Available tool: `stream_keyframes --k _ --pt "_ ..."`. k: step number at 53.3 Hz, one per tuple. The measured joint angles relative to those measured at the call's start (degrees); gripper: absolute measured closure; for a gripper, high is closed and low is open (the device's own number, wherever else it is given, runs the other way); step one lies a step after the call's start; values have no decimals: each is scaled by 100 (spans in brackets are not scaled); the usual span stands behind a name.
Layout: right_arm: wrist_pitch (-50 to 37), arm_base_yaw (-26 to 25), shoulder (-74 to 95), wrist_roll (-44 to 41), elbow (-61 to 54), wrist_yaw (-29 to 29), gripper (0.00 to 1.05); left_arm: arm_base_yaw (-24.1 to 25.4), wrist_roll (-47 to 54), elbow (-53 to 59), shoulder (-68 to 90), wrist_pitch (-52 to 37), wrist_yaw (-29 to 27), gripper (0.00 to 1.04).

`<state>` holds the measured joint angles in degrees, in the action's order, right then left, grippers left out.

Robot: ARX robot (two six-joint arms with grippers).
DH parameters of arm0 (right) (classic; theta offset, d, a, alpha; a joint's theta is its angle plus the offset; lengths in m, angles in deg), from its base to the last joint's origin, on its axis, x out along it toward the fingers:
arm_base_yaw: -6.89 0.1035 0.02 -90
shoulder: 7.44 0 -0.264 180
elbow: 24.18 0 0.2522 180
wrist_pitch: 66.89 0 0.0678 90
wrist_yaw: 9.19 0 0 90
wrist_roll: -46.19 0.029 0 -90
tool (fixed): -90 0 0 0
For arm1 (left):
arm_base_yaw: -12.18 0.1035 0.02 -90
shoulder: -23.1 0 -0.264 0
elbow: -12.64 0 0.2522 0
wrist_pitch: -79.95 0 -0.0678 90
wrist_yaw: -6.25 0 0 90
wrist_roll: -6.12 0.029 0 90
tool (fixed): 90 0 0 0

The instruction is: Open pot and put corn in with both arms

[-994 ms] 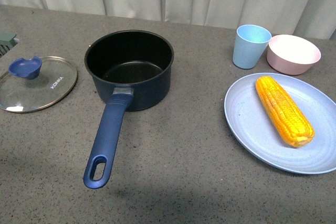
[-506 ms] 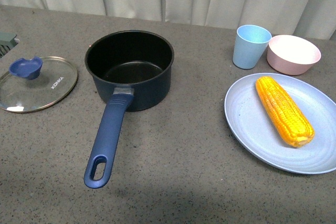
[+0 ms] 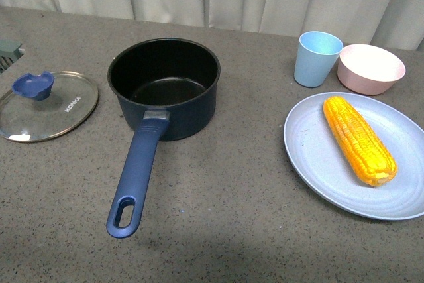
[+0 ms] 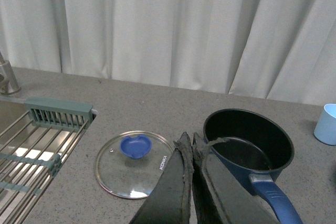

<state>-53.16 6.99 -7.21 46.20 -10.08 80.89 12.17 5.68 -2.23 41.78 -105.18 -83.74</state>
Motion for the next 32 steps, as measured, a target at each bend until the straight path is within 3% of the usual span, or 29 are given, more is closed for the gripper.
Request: stream_keyframes --k 25,29,32 --pt "0 0 0 0 0 0 9 0 0 0 -876 879 0 101" --pt "0 0 0 0 0 0 9 0 0 -2 -1539 1740 0 101" --pt "0 0 0 -2 0 0 9 0 2 -2 -1808 1851 0 101"
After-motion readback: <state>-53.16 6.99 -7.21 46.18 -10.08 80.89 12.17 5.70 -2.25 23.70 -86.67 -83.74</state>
